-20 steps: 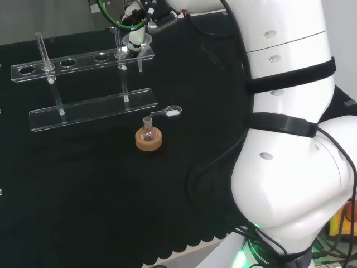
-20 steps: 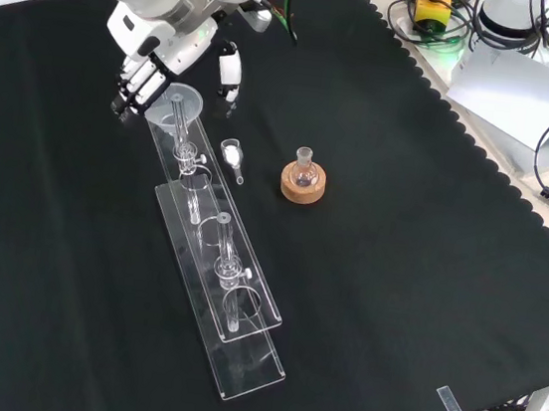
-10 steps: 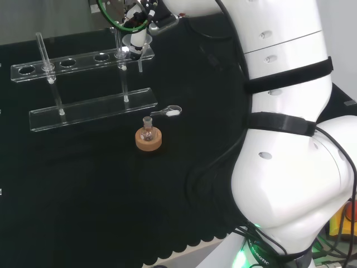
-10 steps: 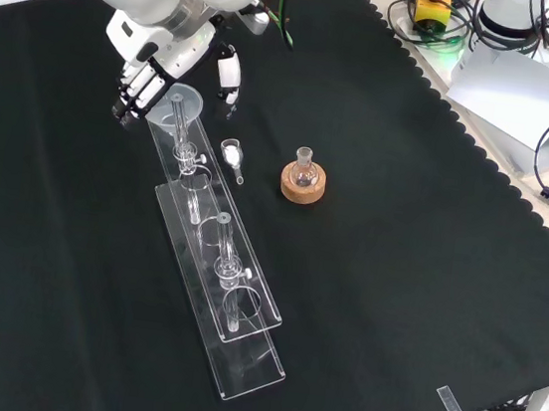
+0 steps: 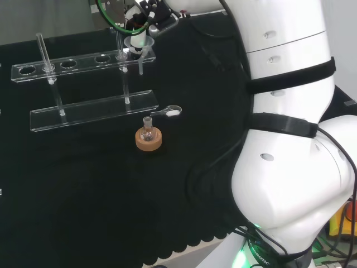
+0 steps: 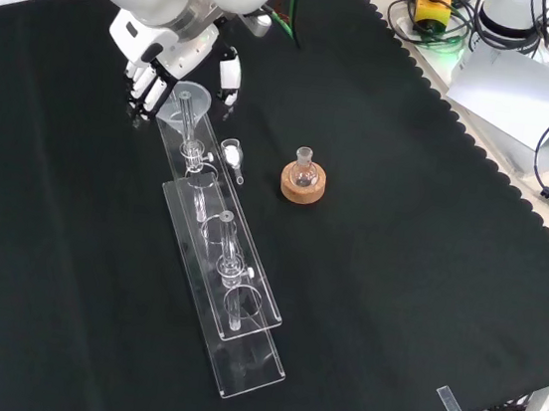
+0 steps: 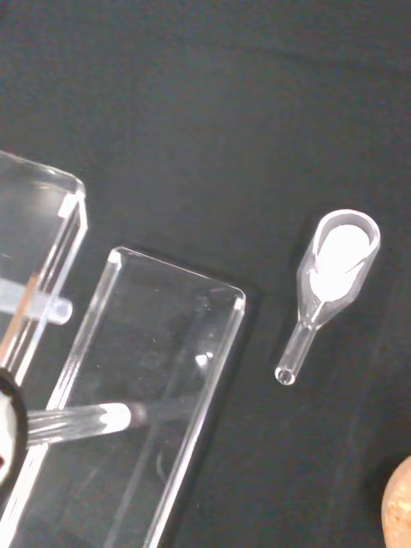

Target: Pick up the funnel from the transparent funnel stand.

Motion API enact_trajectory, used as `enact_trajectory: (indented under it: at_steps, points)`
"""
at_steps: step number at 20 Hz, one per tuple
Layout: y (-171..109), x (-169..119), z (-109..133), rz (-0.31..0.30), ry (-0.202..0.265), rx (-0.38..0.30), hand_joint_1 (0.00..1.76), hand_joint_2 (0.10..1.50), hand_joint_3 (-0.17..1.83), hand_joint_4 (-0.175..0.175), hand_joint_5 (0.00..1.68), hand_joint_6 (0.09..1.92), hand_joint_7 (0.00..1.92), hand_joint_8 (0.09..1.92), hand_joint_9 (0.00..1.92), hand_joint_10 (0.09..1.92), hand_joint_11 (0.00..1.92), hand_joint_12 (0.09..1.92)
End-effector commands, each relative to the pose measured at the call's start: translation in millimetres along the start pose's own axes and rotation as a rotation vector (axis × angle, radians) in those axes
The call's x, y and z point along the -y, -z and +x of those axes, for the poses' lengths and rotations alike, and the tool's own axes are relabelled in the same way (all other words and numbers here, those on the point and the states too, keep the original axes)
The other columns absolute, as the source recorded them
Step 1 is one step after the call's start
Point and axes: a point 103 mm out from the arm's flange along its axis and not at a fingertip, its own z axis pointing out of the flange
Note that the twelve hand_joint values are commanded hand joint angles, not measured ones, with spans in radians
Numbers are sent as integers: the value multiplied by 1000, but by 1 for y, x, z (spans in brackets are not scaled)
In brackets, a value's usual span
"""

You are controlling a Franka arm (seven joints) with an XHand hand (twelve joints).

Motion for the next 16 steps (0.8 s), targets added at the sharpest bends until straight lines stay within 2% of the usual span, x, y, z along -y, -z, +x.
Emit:
enact_trajectory:
  at_steps: [1, 5, 8, 14, 16]
  points:
    - [17, 12, 2, -173, -53, 108, 763, 755, 556, 24, 650, 141, 401, 623, 706, 547, 547, 1364]
    - [36, 26, -2, -190, -64, 120, 791, 770, 564, 30, 738, 238, 478, 601, 775, 489, 583, 1338]
    - [48, 37, -5, -171, -73, 130, 797, 773, 567, 32, 751, 262, 481, 596, 784, 481, 588, 1335]
    - [61, 61, -12, -136, -104, 132, 799, 771, 574, 33, 723, 331, 440, 594, 783, 466, 571, 1346]
    - [63, 69, -14, -130, -114, 134, 798, 769, 578, 31, 666, 375, 429, 604, 783, 463, 568, 1344]
